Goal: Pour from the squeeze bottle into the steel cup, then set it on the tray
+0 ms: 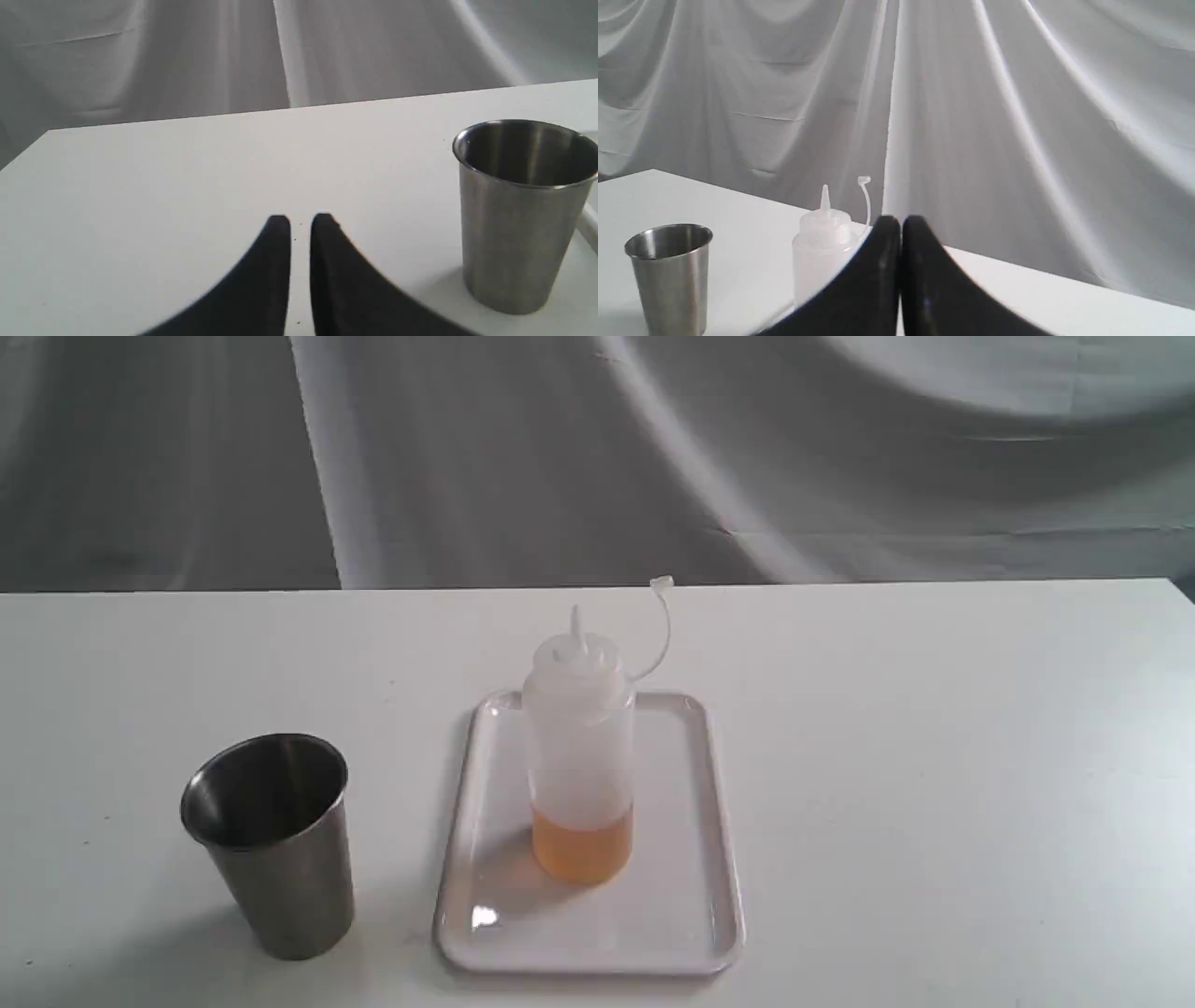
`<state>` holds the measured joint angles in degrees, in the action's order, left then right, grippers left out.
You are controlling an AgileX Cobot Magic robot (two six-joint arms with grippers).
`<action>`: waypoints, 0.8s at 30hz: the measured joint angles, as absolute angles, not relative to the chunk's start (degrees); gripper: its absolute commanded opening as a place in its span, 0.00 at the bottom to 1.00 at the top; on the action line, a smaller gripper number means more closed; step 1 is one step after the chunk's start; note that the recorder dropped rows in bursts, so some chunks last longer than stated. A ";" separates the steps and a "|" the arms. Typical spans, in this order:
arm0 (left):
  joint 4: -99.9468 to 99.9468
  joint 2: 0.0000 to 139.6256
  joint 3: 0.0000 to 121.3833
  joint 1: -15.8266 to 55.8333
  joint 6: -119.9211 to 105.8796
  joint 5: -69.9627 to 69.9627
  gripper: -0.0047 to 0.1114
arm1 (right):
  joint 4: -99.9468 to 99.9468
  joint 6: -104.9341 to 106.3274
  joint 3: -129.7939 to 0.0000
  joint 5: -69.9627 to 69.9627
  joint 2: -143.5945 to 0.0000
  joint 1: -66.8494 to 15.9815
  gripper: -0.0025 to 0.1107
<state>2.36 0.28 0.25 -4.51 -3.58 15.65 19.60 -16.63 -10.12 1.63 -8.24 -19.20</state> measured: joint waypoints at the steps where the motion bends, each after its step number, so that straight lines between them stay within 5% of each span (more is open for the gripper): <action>1: 2.36 0.28 0.26 -4.51 -3.58 15.65 0.11 | 18.71 -16.63 -9.24 1.73 -7.58 -19.20 0.02; 24: 2.36 0.28 0.26 -4.51 -3.58 15.65 0.11 | 7.77 -16.86 -0.14 4.23 -0.38 -17.59 0.02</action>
<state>2.36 0.28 0.25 -4.51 -3.58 15.65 7.77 -16.86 -0.14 4.23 -0.38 -17.59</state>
